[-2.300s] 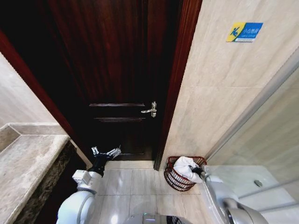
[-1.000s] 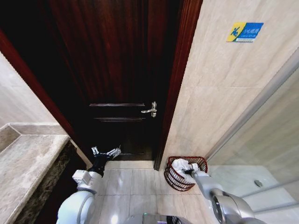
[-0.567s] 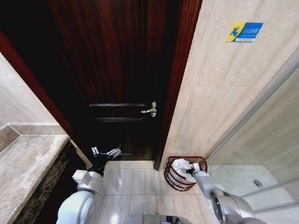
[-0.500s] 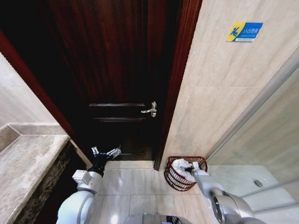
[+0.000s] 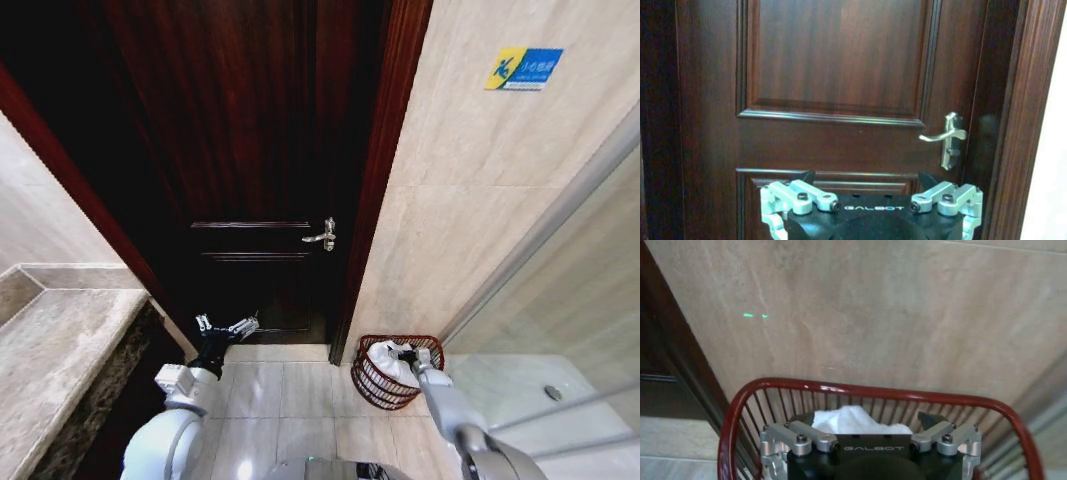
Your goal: Discard the used towel into the hamper.
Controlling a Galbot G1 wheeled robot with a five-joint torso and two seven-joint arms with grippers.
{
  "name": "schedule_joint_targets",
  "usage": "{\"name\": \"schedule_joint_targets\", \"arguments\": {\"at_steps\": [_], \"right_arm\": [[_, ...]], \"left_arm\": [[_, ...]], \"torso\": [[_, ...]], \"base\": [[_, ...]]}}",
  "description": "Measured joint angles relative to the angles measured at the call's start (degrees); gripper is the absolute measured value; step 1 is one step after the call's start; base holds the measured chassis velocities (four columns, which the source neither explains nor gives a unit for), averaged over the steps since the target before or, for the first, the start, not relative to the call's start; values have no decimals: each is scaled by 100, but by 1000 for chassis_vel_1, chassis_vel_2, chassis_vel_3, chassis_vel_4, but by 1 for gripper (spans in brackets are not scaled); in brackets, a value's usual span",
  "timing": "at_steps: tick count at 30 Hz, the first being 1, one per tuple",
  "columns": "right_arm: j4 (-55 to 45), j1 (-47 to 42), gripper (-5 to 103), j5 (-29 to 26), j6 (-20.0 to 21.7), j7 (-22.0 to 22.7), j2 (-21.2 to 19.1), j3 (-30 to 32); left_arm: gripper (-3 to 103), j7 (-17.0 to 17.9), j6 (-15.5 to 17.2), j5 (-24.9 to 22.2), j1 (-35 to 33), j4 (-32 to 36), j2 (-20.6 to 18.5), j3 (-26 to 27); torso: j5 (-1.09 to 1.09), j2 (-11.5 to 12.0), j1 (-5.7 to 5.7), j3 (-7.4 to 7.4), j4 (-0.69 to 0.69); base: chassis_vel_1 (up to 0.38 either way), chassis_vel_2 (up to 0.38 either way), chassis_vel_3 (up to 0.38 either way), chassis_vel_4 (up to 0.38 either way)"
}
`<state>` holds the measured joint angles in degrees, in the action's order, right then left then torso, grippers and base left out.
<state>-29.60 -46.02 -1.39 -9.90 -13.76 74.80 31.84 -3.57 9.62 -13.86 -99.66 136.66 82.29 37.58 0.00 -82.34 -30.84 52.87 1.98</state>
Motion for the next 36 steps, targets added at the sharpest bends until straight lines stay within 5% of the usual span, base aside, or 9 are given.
{"name": "schedule_joint_targets", "arguments": {"at_steps": [17,31,36], "right_arm": [[-3793,-2599,100,-1565,225,635,-126,220],[-6026,-4078,100,-1537,66,811,272,541],[-7037,-4814,100,-1345,-124,870,688,718]], "left_arm": [[100,0,0,0,0,0,0,0],[100,0,0,0,0,0,0,0],[100,0,0,0,0,0,0,0]], "torso": [[0,-1,0,-1,0],[-2,-1,0,-1,1],[0,-1,1,0,0]], "base": [[0,0,0,0],[0,0,0,0],[0,0,0,0]]}}
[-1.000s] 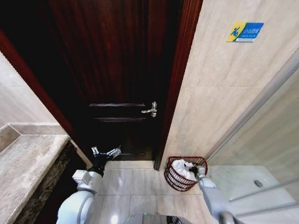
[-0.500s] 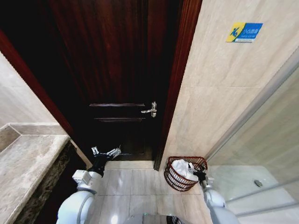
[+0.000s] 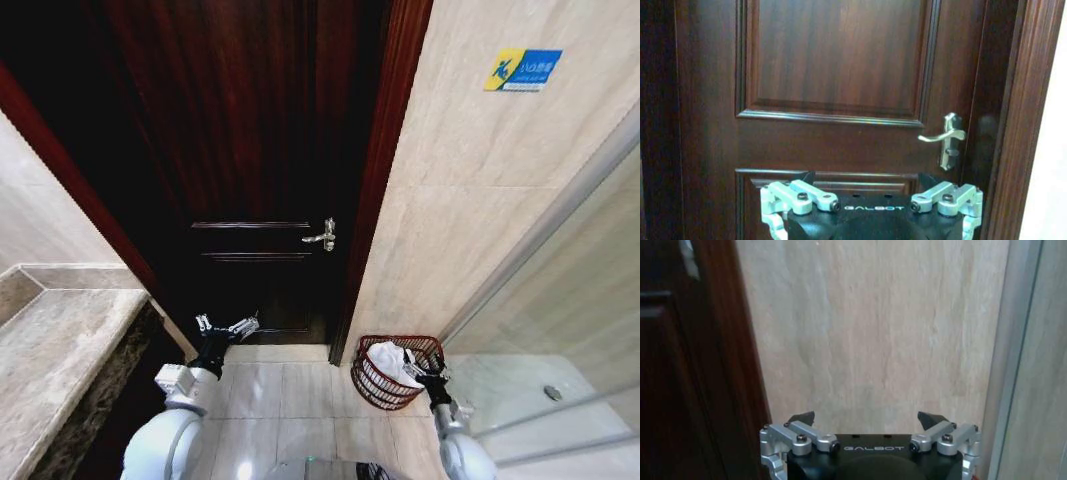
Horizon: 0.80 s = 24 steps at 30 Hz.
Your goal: Discard the used towel into the hamper.
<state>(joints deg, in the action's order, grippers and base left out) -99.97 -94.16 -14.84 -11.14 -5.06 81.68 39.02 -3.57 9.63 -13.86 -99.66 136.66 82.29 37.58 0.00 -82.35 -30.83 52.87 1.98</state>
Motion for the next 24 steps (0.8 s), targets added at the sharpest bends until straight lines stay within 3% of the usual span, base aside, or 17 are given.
{"name": "schedule_joint_targets", "arguments": {"at_steps": [10,24], "right_arm": [[-1318,-844,100,3,-45,136,130,126],[-2716,-1491,100,565,-401,276,392,111]], "left_arm": [[100,0,0,0,0,0,0,0],[100,0,0,0,0,0,0,0]], "torso": [[-1,1,0,0,0],[0,1,-1,0,0]], "base": [[0,0,0,0],[0,0,0,0]]}}
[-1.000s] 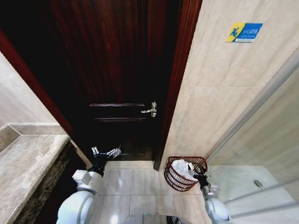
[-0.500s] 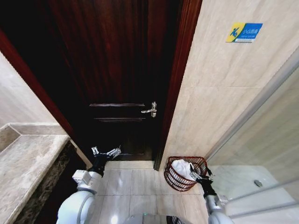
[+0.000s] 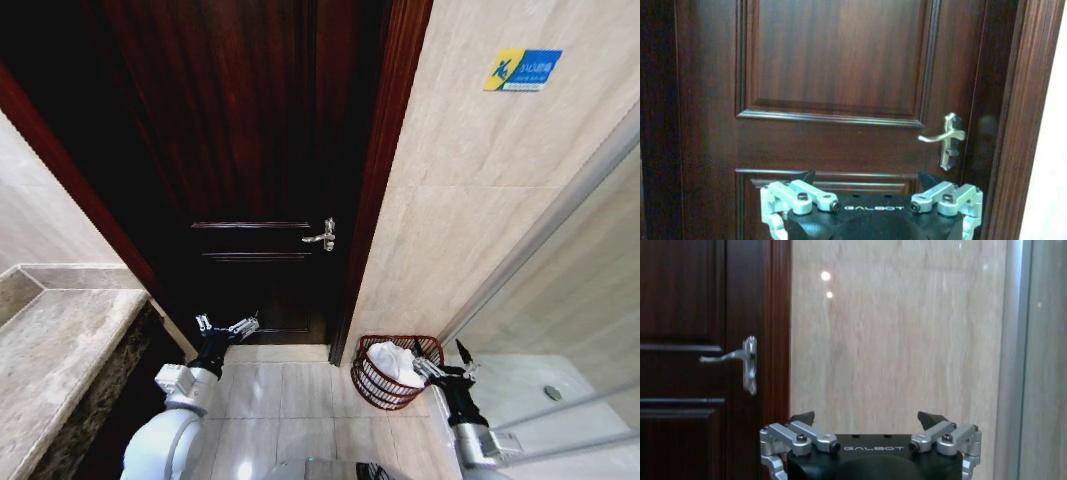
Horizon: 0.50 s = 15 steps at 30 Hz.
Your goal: Discard the used towel into the hamper.
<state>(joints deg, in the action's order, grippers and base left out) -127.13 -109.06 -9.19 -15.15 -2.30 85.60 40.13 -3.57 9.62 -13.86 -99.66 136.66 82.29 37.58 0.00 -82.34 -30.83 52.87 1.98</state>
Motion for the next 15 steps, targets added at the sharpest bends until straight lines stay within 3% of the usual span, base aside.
{"name": "schedule_joint_targets", "arguments": {"at_steps": [15], "right_arm": [[-793,-226,100,406,-238,244,14,-25]], "left_arm": [[100,0,0,0,0,0,0,0]], "torso": [[0,0,0,0,0]], "base": [[0,0,0,0]]}}
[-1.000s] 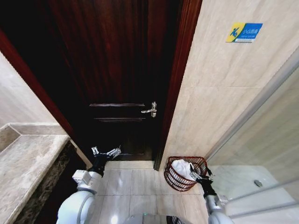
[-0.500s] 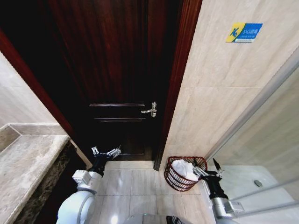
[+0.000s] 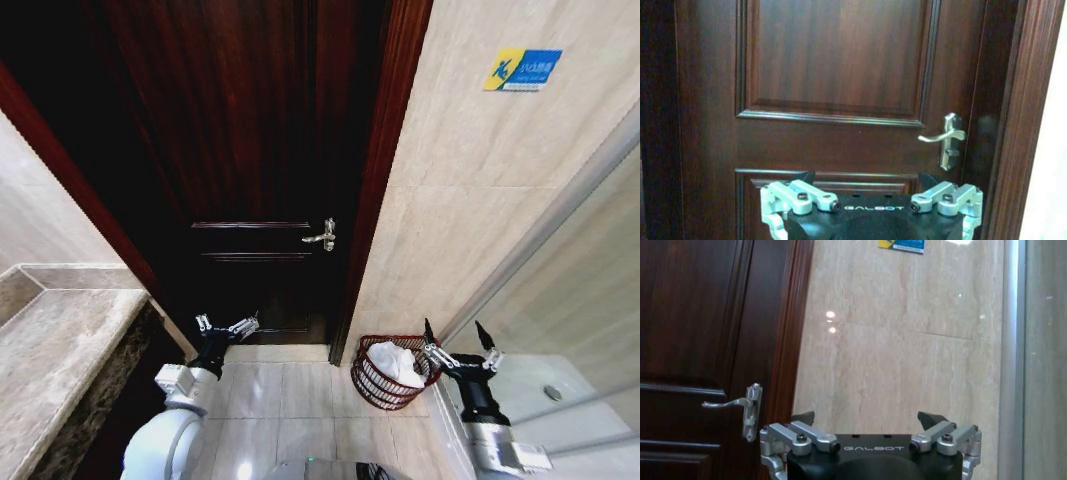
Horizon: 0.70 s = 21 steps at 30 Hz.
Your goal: Discard the used towel into the hamper.
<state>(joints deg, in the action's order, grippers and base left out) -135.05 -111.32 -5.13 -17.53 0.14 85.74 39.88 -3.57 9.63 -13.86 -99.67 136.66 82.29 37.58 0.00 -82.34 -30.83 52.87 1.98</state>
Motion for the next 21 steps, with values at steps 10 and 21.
{"name": "schedule_joint_targets", "arguments": {"at_steps": [10,21], "right_arm": [[14,44,100,-103,-17,44,-41,-16],[88,118,100,-308,-100,20,-97,-27]], "left_arm": [[100,0,0,0,0,0,0,0],[100,0,0,0,0,0,0,0]], "torso": [[0,0,0,0,0],[0,0,0,1,0]], "base": [[0,0,0,0],[0,0,0,0]]}}
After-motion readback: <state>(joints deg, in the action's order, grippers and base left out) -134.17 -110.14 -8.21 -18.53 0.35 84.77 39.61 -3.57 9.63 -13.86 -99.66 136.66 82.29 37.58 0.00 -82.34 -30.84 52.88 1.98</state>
